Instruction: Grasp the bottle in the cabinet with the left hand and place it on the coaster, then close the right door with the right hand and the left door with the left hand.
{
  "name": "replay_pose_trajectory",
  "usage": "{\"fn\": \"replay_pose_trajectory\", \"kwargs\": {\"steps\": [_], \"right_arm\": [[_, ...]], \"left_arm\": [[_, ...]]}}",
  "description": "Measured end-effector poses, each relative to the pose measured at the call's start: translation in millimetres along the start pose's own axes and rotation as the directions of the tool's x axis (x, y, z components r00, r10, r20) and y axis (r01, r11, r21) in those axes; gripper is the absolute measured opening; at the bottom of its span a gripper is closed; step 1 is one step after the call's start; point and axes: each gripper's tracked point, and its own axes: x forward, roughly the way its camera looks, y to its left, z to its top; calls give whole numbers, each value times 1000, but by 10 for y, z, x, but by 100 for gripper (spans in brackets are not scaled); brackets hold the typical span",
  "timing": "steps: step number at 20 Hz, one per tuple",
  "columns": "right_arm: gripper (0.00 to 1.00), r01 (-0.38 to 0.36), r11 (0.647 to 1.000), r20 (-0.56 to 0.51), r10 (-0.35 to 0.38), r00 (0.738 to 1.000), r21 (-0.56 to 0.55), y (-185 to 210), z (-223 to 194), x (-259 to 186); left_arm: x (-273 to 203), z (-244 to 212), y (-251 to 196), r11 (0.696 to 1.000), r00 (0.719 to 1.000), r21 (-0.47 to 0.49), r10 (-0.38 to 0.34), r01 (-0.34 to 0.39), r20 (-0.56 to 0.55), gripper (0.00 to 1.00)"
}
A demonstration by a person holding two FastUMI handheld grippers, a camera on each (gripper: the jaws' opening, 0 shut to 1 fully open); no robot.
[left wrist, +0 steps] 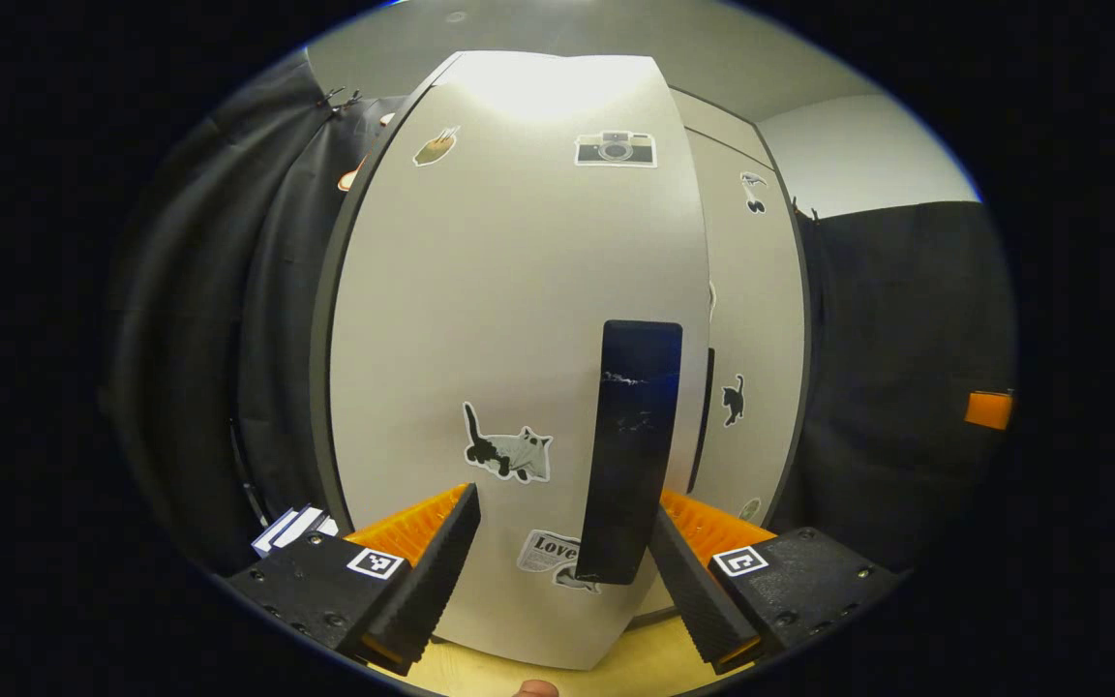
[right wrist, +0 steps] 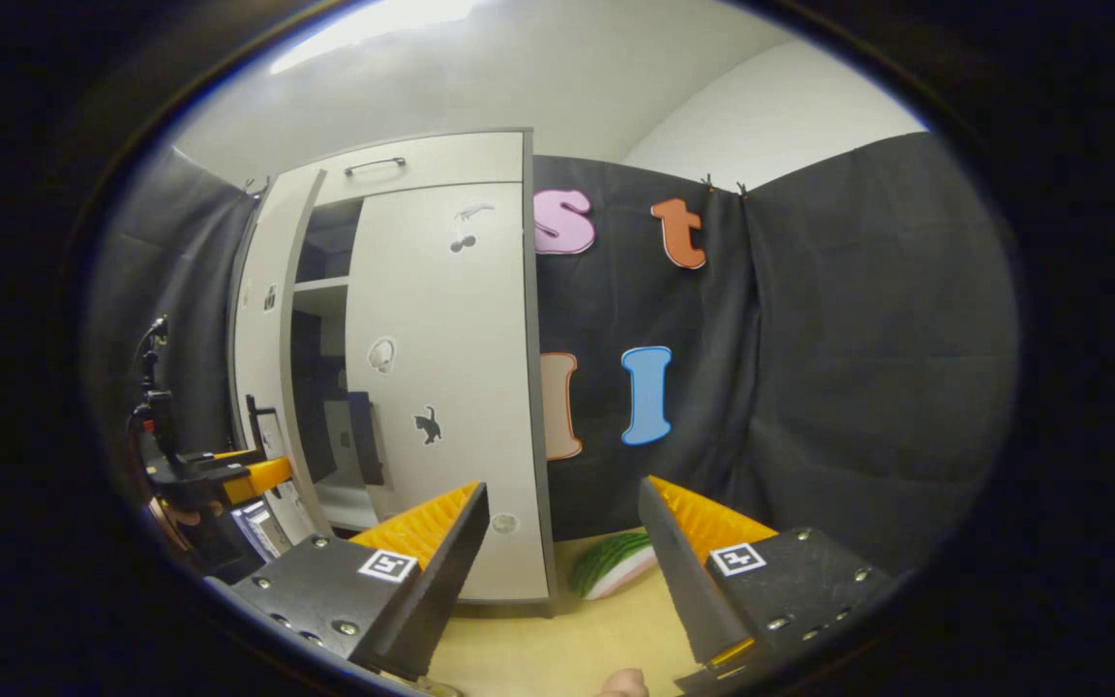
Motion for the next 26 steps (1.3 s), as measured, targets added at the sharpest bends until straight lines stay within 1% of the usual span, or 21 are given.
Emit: {"fn": "replay_pose_trajectory", "kwargs": {"steps": [10,14,20,26], "right_arm": [[95,29,1000,-4,-29,1000,-7,-135,35,0],[94,34,999,0,-34,999,11,-136,98,-23],[94,45,999,11,-45,999,27,-174,122,-77],[94,63,998,11,-63,998,23,-285,126,-115]], "left_arm": [[280,-2,-63,1000,1000,27,4,-4,-2,100],[352,2,-77,999,1000,43,12,-12,-2,100],[441,24,-75,995,999,87,43,-42,-11,100],[469,34,-68,993,997,94,75,-73,-18,100]]}}
